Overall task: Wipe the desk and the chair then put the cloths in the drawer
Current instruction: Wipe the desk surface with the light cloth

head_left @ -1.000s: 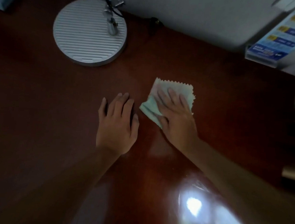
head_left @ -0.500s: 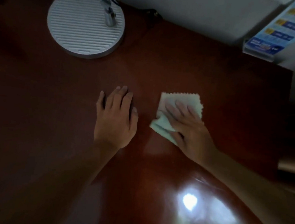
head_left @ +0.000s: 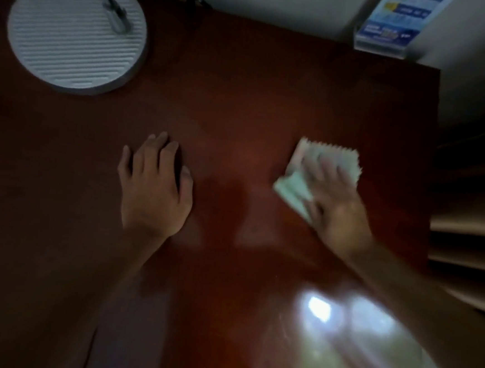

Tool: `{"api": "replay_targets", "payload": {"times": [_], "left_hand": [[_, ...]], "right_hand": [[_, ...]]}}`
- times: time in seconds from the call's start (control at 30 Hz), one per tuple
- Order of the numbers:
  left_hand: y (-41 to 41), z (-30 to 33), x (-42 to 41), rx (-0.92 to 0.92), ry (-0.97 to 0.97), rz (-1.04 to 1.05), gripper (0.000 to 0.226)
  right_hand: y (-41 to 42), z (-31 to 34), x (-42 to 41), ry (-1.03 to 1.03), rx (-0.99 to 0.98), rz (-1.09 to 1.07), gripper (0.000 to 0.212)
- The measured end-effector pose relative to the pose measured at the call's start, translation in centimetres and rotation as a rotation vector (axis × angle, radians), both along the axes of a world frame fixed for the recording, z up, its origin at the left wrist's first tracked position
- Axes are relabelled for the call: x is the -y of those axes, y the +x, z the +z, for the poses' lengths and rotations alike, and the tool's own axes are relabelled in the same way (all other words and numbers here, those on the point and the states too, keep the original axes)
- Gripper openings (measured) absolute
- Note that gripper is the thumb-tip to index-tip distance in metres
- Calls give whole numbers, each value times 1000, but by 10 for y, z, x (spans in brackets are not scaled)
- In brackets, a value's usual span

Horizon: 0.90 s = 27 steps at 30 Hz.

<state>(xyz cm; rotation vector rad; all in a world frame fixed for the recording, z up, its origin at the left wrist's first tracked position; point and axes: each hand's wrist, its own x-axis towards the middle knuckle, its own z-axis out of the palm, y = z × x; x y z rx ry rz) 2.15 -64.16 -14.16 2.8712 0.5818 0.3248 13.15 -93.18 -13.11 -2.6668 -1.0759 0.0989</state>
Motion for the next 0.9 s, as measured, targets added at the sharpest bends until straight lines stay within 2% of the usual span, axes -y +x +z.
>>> {"api": "replay_targets", "payload": {"times": [0.13,0.3,0.37,0.47,0.53,0.73,0.8,0.9], "left_hand": [[-1,-5,0,27,-2,-13,44],[-1,-8,-3,40,16,-11,46],[-1,-10,-3,45,21,-11,46],[1,-8,-2,44,7,-10,46],[-1,-7,-1,39,4,-9,46],[0,-4,1,35,-5,-2,47],[1,-4,1,32,-7,-12,46],[-1,-4,-1,19,-10,-12,47]], "right_hand": [[59,6,-1,-48,-29,-295,40],[-49,4,15,-20,-29,-65,45],[-36,3,20,-23,-22,-6,45],[30,6,9,-13,-5,-223,43],[45,8,3,7,-34,-357,45],[-49,0,17,17,-10,-152,43],[-23,3,19,-25,7,-59,42],[45,8,5,-72,0,-254,43]]}}
